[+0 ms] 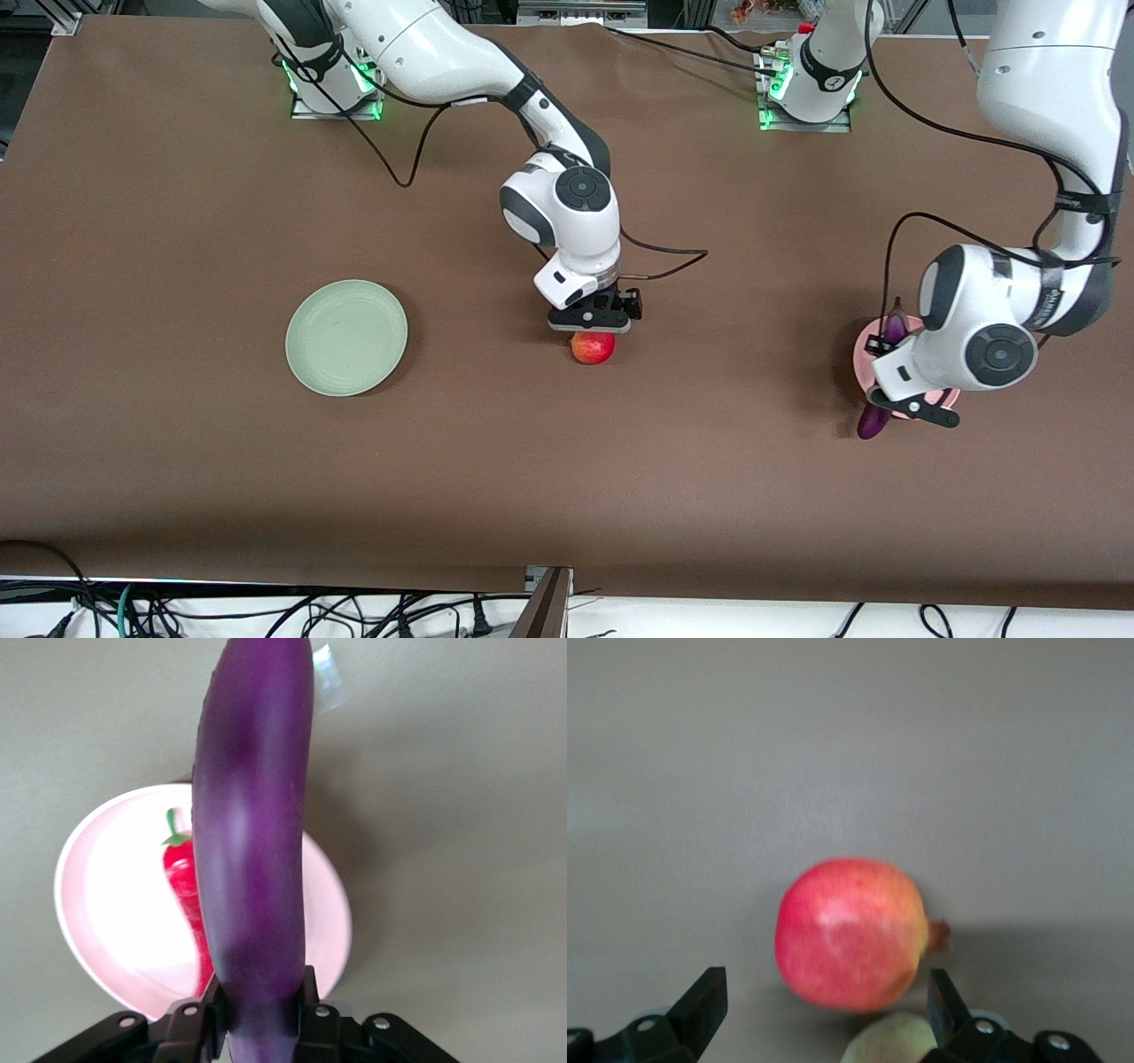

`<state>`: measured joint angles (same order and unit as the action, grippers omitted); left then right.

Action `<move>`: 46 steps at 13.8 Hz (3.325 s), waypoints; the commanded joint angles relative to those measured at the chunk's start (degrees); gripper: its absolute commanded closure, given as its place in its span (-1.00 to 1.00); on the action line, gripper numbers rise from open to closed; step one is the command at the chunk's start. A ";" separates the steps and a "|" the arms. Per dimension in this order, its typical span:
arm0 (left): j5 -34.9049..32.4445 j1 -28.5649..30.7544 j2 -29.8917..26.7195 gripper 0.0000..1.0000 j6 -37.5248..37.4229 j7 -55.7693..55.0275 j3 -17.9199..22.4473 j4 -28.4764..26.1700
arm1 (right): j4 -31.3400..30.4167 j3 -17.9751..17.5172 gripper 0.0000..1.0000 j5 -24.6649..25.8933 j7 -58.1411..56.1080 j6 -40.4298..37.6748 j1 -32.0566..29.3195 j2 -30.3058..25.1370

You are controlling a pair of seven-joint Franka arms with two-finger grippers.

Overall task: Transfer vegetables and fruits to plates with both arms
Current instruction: 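Lower the eggplant onto the pink plate while the right gripper grasps the pomegranate, then place the pomegranate on the green plate while the left gripper withdraws, then move the right gripper to the peach and grasp it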

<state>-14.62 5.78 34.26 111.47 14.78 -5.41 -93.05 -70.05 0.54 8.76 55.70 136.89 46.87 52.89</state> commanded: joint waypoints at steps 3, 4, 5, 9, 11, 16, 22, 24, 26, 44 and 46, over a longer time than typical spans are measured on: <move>-0.24 3.98 -1.56 0.59 -6.07 9.56 -1.18 -1.60 | 1.94 0.52 -0.99 1.09 -0.68 4.69 0.41 3.79; -0.15 4.42 -1.83 0.59 -6.61 9.56 -1.27 -2.48 | 1.85 0.60 -0.99 1.09 -0.59 5.31 0.41 4.15; 0.37 5.03 -2.00 0.33 -6.70 9.65 -1.35 -3.70 | 1.85 0.61 -0.99 1.09 -0.59 5.32 0.41 4.24; 3.89 6.71 -1.92 -1.00 -6.71 14.91 -1.35 -2.75 | 1.76 0.96 -0.13 1.00 -1.99 5.23 -0.37 3.80; 6.07 7.06 -2.00 -1.00 -6.70 15.09 -1.44 -1.52 | 1.85 0.87 0.53 0.56 -2.34 4.53 -1.52 2.66; 8.29 6.27 -7.44 -1.00 -10.13 14.40 -4.59 4.54 | 0.89 -0.89 0.76 -3.55 -15.91 -5.99 -9.41 -3.74; 7.06 5.74 -12.90 -1.00 -21.62 1.24 -13.30 12.36 | -17.18 0.25 0.69 -5.86 -45.36 -15.86 -21.98 -18.68; 4.53 4.69 -13.95 -1.00 -24.97 -1.16 -14.01 15.25 | -25.01 2.18 0.65 -5.77 -54.07 -13.86 -25.24 -22.46; 4.07 4.07 -15.18 -1.00 -26.82 -1.43 -14.01 17.37 | -32.22 5.77 0.57 -5.77 -56.83 -10.53 -25.43 -25.02; 14.18 -6.92 -31.98 -1.00 -12.42 -17.16 3.92 -0.11 | -14.18 -3.00 -1.00 -8.15 -3.01 -12.80 -7.61 -14.42; 14.18 -6.83 -31.98 -1.00 -12.42 -17.07 4.01 -0.11 | -10.29 -2.82 -1.00 -7.88 3.43 -9.56 -4.26 -10.02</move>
<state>-1.44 -0.67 2.68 98.67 -2.08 -1.95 -92.88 -87.30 -2.89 0.77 53.90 126.13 40.76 36.97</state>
